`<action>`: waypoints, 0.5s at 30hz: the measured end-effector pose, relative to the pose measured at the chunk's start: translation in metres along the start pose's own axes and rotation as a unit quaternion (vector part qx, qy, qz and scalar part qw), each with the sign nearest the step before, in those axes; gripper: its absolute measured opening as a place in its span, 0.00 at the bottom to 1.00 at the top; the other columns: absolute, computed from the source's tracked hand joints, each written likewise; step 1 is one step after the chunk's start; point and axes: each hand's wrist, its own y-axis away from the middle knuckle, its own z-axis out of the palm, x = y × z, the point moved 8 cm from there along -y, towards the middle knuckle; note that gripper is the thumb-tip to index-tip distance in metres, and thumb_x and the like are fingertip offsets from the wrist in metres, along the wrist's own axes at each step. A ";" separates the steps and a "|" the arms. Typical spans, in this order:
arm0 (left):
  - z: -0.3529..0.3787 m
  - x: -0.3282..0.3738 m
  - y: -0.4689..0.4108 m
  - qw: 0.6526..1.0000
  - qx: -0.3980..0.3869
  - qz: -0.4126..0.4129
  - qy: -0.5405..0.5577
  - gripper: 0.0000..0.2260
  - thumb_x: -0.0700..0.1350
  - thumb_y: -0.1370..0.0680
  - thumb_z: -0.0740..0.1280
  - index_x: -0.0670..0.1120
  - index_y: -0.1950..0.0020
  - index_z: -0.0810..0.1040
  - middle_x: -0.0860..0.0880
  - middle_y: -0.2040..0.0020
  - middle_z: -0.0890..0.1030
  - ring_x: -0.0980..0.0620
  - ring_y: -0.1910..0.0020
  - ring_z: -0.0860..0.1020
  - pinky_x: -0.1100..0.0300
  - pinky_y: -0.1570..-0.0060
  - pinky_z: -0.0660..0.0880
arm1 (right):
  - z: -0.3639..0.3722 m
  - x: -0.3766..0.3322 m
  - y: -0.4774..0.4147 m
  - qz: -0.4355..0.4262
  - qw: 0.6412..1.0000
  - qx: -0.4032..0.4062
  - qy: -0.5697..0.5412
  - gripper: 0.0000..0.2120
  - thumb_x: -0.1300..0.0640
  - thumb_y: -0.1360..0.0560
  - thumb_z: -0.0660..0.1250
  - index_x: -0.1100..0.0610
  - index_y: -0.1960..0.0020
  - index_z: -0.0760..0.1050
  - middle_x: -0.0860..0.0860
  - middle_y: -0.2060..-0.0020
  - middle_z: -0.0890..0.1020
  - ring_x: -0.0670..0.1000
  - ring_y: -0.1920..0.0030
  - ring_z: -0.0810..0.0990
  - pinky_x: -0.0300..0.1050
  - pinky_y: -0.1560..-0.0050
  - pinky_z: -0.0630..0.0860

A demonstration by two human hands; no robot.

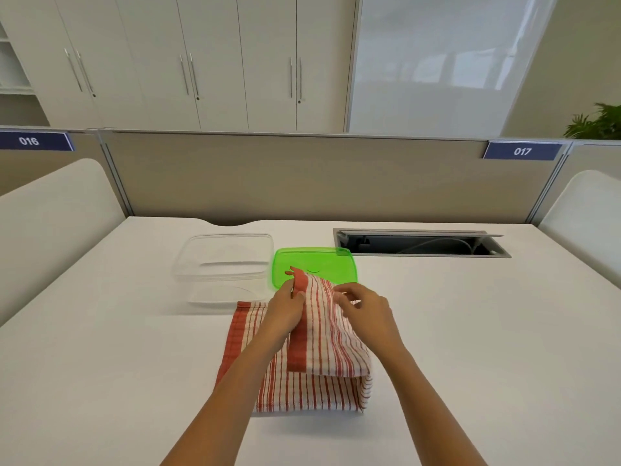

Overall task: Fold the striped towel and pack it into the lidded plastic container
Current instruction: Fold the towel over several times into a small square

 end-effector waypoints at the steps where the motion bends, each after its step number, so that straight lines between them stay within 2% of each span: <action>1: -0.004 0.004 0.002 0.999 0.017 0.026 -0.038 0.16 0.43 0.20 0.55 0.46 0.33 0.70 0.44 0.38 0.77 0.44 0.40 0.74 0.54 0.40 0.69 | -0.004 0.013 -0.002 0.021 0.999 0.028 -0.002 0.12 0.47 0.24 0.62 0.48 0.43 0.77 0.48 0.49 0.84 0.48 0.57 0.81 0.47 0.49 0.78; 3: -0.008 0.010 0.004 0.994 0.038 0.072 -0.078 0.17 0.45 0.19 0.53 0.48 0.30 0.66 0.44 0.37 0.77 0.49 0.44 0.75 0.58 0.44 0.68 | 0.000 0.034 -0.001 0.047 0.998 0.045 -0.002 0.15 0.47 0.23 0.61 0.50 0.37 0.72 0.49 0.43 0.80 0.48 0.53 0.79 0.46 0.47 0.76; 5: -0.011 0.009 0.005 0.990 0.041 0.094 -0.094 0.18 0.46 0.19 0.52 0.49 0.28 0.63 0.45 0.38 0.78 0.53 0.50 0.74 0.61 0.49 0.67 | 0.012 0.051 0.003 0.063 0.997 0.043 0.005 0.19 0.48 0.22 0.59 0.52 0.33 0.67 0.52 0.38 0.76 0.52 0.45 0.78 0.49 0.43 0.75; 6: -0.013 0.007 0.005 0.989 0.043 0.100 -0.098 0.19 0.47 0.18 0.52 0.49 0.28 0.63 0.45 0.37 0.77 0.53 0.49 0.74 0.63 0.49 0.66 | 0.019 0.056 0.006 0.069 0.997 0.042 0.008 0.20 0.48 0.22 0.59 0.52 0.32 0.66 0.53 0.36 0.74 0.54 0.41 0.76 0.51 0.40 0.74; 8: -0.021 0.001 0.004 0.990 0.049 0.103 -0.084 0.19 0.46 0.18 0.52 0.49 0.27 0.63 0.46 0.34 0.75 0.49 0.41 0.75 0.63 0.46 0.64 | 0.032 0.062 0.012 0.073 0.996 0.039 0.010 0.21 0.48 0.21 0.57 0.52 0.30 0.63 0.54 0.33 0.71 0.55 0.36 0.72 0.53 0.35 0.71; 10: -0.033 -0.008 0.003 0.992 0.056 0.096 -0.058 0.18 0.45 0.19 0.52 0.49 0.28 0.64 0.46 0.31 0.73 0.46 0.34 0.71 0.59 0.37 0.64 | 0.045 0.061 0.017 0.055 0.998 0.029 0.031 0.22 0.49 0.21 0.55 0.51 0.28 0.61 0.53 0.31 0.68 0.54 0.33 0.68 0.52 0.33 0.67; 12: -0.046 -0.023 0.001 0.994 0.066 0.077 -0.045 0.18 0.46 0.19 0.52 0.50 0.29 0.65 0.46 0.30 0.71 0.45 0.32 0.70 0.52 0.30 0.64 | 0.059 0.059 0.021 0.030 0.995 0.002 0.091 0.24 0.46 0.21 0.52 0.51 0.27 0.58 0.52 0.28 0.64 0.54 0.30 0.64 0.52 0.31 0.63; 15: -0.063 -0.049 0.000 0.995 0.074 0.044 -0.050 0.18 0.45 0.19 0.53 0.50 0.29 0.65 0.44 0.31 0.72 0.43 0.33 0.70 0.49 0.33 0.65 | 0.080 0.064 0.027 0.015 0.985 -0.037 0.169 0.25 0.43 0.20 0.48 0.49 0.25 0.53 0.50 0.24 0.56 0.53 0.26 0.56 0.52 0.27 0.55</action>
